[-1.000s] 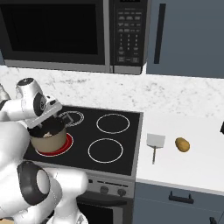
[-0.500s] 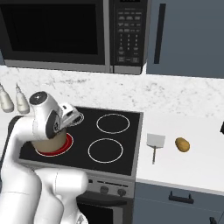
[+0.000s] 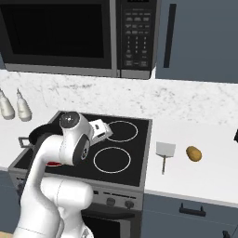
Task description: Put the garlic and potato in the pot. Retrieve the spatula and lightly stir the vegetables in the pot.
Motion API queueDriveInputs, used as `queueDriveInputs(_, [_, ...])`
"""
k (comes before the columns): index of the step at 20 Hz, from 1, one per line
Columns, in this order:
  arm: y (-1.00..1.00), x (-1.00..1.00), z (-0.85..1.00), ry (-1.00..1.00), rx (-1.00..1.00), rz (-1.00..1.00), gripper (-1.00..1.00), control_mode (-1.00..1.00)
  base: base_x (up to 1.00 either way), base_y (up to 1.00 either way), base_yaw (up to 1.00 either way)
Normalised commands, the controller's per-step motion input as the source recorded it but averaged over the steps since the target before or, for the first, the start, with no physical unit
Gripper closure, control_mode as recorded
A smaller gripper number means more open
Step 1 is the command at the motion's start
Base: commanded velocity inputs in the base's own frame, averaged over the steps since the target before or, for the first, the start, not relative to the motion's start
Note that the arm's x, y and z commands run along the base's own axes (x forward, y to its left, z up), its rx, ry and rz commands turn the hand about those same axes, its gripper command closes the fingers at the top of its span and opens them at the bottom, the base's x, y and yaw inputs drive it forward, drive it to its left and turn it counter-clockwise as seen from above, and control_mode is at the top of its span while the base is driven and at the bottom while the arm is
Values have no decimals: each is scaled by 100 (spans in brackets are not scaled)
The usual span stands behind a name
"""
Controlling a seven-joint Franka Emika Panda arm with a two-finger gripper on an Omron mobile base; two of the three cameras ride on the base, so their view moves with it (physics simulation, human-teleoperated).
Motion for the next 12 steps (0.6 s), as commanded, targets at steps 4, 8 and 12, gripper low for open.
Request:
queueDriveInputs(4, [-8,-1,0,6,1,-9,-100,-100,0,0,0])
queueDriveInputs(8, [-24,-1,6,0,0,-21,-100,-100,0,0,0])
queueDriveInputs(12, [-93,0,8,0,0,-30,-100,-100,0,0,0])
